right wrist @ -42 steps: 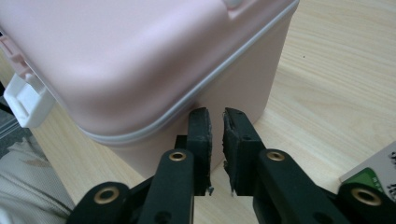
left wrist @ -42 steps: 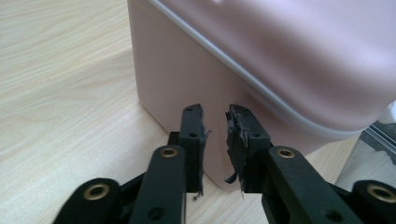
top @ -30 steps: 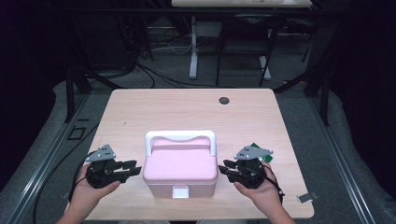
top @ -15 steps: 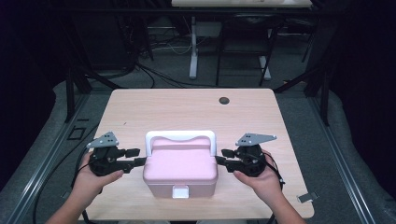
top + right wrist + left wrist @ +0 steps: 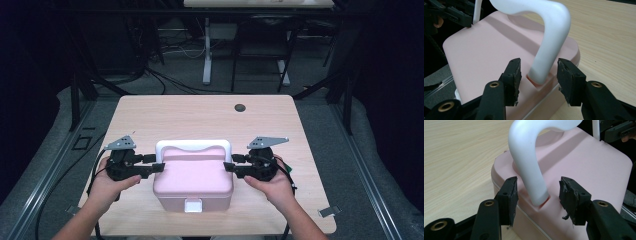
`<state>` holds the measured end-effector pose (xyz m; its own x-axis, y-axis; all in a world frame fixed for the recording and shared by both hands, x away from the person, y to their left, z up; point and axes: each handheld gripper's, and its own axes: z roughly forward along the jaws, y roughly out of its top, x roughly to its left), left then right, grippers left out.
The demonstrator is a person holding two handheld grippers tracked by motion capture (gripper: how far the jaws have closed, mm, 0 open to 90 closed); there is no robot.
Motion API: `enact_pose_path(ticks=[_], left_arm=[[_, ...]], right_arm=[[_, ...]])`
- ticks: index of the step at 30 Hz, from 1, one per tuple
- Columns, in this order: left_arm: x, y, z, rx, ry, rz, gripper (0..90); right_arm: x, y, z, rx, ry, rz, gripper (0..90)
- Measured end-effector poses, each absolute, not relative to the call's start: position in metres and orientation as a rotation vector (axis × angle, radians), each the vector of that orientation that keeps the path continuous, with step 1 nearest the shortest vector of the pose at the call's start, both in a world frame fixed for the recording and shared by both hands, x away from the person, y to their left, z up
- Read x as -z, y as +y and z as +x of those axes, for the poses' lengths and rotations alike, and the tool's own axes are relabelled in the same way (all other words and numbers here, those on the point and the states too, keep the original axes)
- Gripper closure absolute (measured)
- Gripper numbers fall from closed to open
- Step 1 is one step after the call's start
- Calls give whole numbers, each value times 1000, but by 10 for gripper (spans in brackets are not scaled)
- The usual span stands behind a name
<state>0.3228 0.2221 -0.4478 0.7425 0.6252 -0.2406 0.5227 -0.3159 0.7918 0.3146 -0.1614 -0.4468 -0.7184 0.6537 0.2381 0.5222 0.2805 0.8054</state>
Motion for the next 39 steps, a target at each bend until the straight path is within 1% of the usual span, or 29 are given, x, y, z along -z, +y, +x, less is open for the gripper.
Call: enact_pose_path(ticks=[5, 16, 22, 26, 28, 39], left_arm=[[447, 220, 322, -132, 847, 1995, 529], [440, 219, 311, -169, 809, 2009, 549], [443, 221, 312, -200, 805, 2003, 654], [444, 224, 314, -207, 810, 1992, 731], [444, 224, 314, -206, 812, 1988, 734], [440, 224, 314, -189, 820, 1998, 740]], right_arm=[[447, -158, 317, -1445, 2415, 1094, 546], [441, -157, 305, -1412, 2394, 1013, 603], [443, -156, 303, -1389, 2376, 997, 649], [445, -158, 306, -1411, 2370, 1018, 721], [445, -159, 307, -1415, 2367, 1028, 742], [442, -158, 305, -1408, 2373, 1013, 746]])
